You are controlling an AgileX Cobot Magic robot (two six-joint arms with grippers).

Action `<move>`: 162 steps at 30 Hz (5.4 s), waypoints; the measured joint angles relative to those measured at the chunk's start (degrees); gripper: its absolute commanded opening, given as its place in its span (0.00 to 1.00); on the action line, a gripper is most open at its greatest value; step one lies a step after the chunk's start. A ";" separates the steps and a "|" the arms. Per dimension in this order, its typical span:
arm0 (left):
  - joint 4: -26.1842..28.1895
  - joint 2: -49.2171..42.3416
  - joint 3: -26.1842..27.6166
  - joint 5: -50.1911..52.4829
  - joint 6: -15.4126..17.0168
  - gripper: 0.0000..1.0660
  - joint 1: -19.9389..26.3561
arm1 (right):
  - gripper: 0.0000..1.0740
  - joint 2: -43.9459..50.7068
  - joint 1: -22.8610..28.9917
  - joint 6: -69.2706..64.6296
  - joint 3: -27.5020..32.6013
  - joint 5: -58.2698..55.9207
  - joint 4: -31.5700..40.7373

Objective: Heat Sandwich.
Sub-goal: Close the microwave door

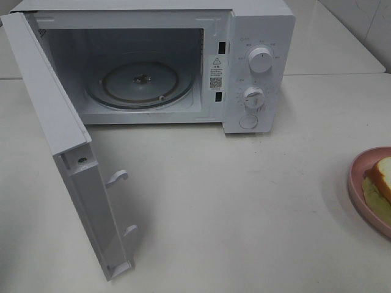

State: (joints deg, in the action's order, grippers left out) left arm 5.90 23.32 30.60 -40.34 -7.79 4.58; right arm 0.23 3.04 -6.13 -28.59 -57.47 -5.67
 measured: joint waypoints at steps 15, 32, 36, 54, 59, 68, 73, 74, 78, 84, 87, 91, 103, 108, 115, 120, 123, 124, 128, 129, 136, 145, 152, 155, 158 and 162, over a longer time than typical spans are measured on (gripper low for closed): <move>0.74 9.05 -16.21 35.58 0.00 0.00 0.00 | 0.70 0.00 0.00 0.00 0.00 0.00 0.00; -5.27 29.11 -18.22 63.03 7.51 0.00 0.00 | 0.70 0.00 0.00 0.00 0.00 0.00 0.00; -14.38 33.98 -18.22 69.96 13.92 0.00 0.00 | 0.70 0.00 0.00 0.00 0.00 0.00 0.00; -27.50 49.10 -17.48 91.56 22.12 0.00 -1.89 | 0.70 0.00 0.00 0.00 0.00 0.00 0.00; -25.38 51.80 -16.44 90.41 21.43 0.00 -7.73 | 0.70 0.00 0.00 0.00 0.00 0.00 0.00; -11.12 55.58 -16.39 90.01 13.12 0.00 -19.77 | 0.70 0.00 0.00 0.00 0.00 0.00 0.00; -2.86 57.64 -16.39 90.18 10.08 0.00 -25.55 | 0.70 0.00 0.00 0.00 0.00 0.00 0.00; -1.15 58.10 -16.27 90.24 9.57 0.00 -26.64 | 0.70 0.00 0.00 0.00 0.00 0.00 0.00; 3.21 60.22 -15.01 90.24 8.88 0.00 -30.54 | 0.70 0.00 0.00 0.00 0.00 0.06 0.00; 6.42 63.77 -11.23 90.30 8.25 0.00 -35.75 | 0.70 0.00 0.00 0.00 0.00 0.06 0.00; 8.02 65.43 -9.11 90.30 7.16 0.00 -38.04 | 0.70 0.00 0.00 0.00 0.00 0.06 0.00; 9.80 67.61 -6.13 90.24 6.07 0.00 -40.74 | 0.70 0.00 0.00 0.00 0.00 0.06 0.00; 17.93 74.54 5.44 88.52 -0.17 0.00 -48.82 | 0.70 0.00 0.00 0.00 0.00 0.06 0.00; 22.29 76.83 10.03 87.26 -3.04 0.00 -50.94 | 0.68 0.00 0.00 0.00 0.00 0.06 0.00; 25.38 79.81 15.64 85.54 -6.82 0.00 -52.77 | 0.68 0.00 0.00 0.00 0.00 0.06 0.00; 28.48 82.16 20.23 83.14 -8.88 0.00 -53.11 | 0.68 0.00 0.00 0.00 0.00 0.06 0.00; 29.51 84.11 23.03 82.68 -9.68 0.00 -53.11 | 0.68 0.00 0.00 0.00 0.00 0.06 0.00; 29.51 84.11 23.03 82.68 -9.68 0.00 -53.11 | 0.68 0.00 0.00 0.00 0.00 0.06 0.00; 30.71 86.40 26.13 82.28 -12.66 0.00 -53.11 | 0.68 0.00 0.00 0.00 0.00 0.06 0.00; 30.71 86.40 26.13 82.28 -12.66 0.00 -53.11 | 0.68 0.00 0.00 0.00 0.00 0.06 0.00; 34.55 89.50 29.56 81.19 -17.30 0.00 -53.11 | 0.68 0.00 0.00 0.00 0.00 0.06 0.00; 35.29 92.42 35.41 77.98 -19.54 0.00 -53.11 | 0.68 0.00 0.00 0.00 0.00 0.06 0.06; 34.32 94.02 37.76 74.54 -19.94 0.00 -51.80 | 0.68 0.00 0.00 0.00 0.00 0.06 0.06; 33.75 94.31 37.82 72.94 -19.94 0.00 -51.17 | 0.68 0.00 0.00 0.00 0.00 0.06 0.06; 32.66 94.65 38.04 72.59 -19.94 0.00 -50.65 | 0.68 0.00 0.00 0.00 0.00 0.06 0.06; 31.80 95.45 39.02 71.79 -19.94 0.00 -49.33 | 0.68 0.00 0.00 0.00 0.00 0.06 0.06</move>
State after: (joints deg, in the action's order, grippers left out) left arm 37.70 118.77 69.61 31.46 -27.73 -44.75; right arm 0.23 3.04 -6.13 -28.59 -57.41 -5.61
